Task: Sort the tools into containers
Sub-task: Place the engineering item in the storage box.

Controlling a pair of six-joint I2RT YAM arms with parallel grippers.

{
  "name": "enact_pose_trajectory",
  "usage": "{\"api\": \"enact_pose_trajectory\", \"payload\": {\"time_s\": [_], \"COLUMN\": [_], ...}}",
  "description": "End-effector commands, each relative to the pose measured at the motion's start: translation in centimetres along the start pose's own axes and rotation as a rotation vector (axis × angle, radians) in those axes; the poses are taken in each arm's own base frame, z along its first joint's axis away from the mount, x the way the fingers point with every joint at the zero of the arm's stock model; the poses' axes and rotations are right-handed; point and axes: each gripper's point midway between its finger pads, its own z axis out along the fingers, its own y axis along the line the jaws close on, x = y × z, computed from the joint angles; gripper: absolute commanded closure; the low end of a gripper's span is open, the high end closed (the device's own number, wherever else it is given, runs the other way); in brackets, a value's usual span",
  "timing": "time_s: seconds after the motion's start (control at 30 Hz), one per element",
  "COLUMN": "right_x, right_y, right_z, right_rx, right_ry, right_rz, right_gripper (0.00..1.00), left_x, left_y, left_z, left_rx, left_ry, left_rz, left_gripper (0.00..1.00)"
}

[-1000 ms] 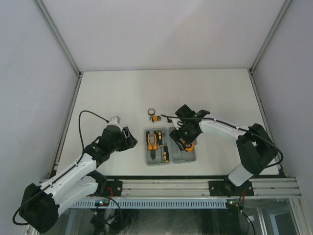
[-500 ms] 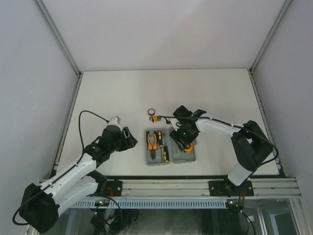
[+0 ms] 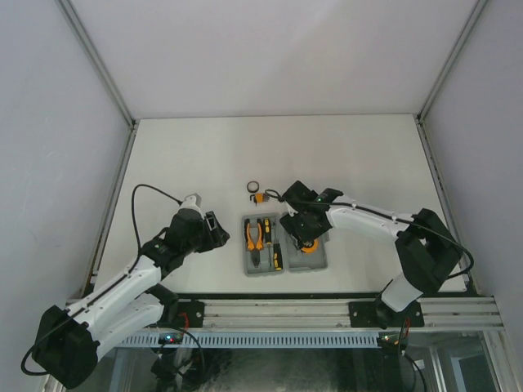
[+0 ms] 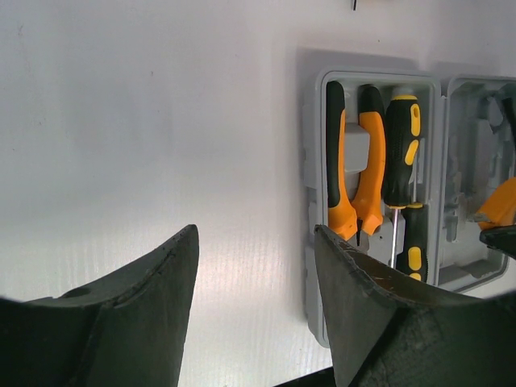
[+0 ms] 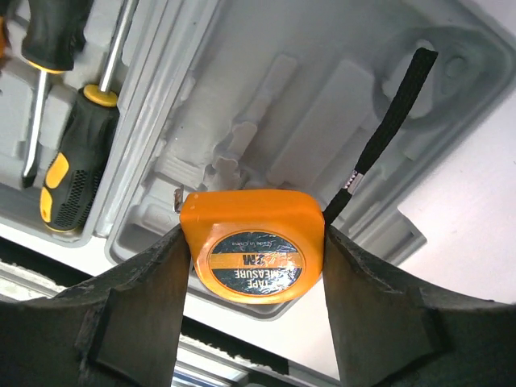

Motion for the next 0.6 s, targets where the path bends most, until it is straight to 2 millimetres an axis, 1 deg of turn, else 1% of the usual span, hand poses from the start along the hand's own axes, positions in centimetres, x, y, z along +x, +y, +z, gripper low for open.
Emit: {"api": "enact_pose_trajectory", "payload": {"time_s": [0.0, 0.27, 0.43, 0.57], "right_x": [-1.8, -0.1, 0.7, 1.3], "right_y": [-0.2, 0.2, -0.1, -0.1], "right_z": [-1.5, -0.3, -0.3, -0.4], "right_rx": [0.018, -0.033, -0.016, -0.005], "right_ry": [-0.143, -0.141, -0.13, -0.116], "right_rz": [0.143, 0.193, 0.243, 0.261], "right_gripper": [0.59, 0.59, 0.58, 0.55], "left_x": [-1.1, -1.1, -1.0, -1.1], "left_y": [-0.9, -1.1, -1.0, -1.1], "left_z": [0.1, 0.2, 0.2, 0.2], "left_rx": [0.031, 0.035, 0.037, 0.037], "left_ry": [-0.028, -0.024, -0.021, -0.022], "left_rz": [0.011, 0.013, 0.01, 0.011], "left_gripper": [0.37, 0.37, 0.37, 0.37]}}
